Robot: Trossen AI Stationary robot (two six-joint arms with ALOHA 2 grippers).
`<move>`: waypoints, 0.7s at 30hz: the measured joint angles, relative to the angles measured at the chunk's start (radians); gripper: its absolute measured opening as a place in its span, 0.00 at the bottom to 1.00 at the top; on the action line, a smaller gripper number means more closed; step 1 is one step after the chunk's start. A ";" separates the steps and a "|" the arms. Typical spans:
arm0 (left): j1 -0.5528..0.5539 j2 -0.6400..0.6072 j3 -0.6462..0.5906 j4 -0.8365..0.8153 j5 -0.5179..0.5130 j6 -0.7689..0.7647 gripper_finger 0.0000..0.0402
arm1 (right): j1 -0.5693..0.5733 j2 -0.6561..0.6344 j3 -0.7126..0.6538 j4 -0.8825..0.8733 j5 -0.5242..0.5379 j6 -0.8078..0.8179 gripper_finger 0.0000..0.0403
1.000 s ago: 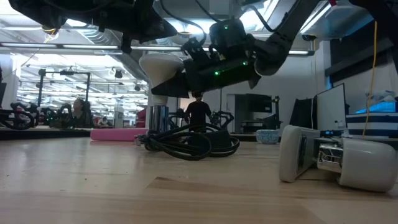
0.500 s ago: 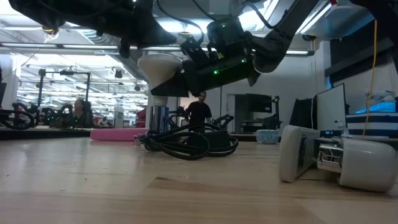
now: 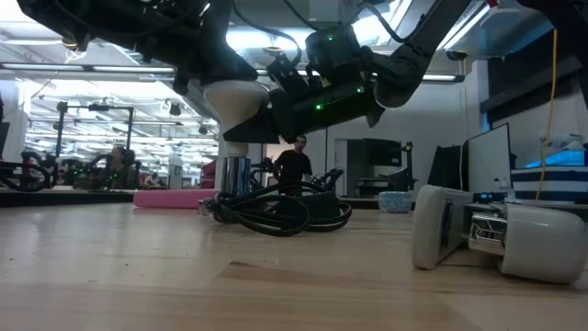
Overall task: Screw lightbulb
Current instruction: Insert light bulb into the lamp
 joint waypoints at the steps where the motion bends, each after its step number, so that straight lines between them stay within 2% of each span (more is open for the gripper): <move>1: 0.003 0.000 0.000 0.000 -0.001 0.000 0.01 | 0.000 0.000 0.000 -0.001 0.001 0.000 0.46; 21: 0.009 0.000 0.000 -0.006 -0.002 -0.003 0.01 | -0.001 0.003 -0.003 -0.055 0.013 -0.001 0.47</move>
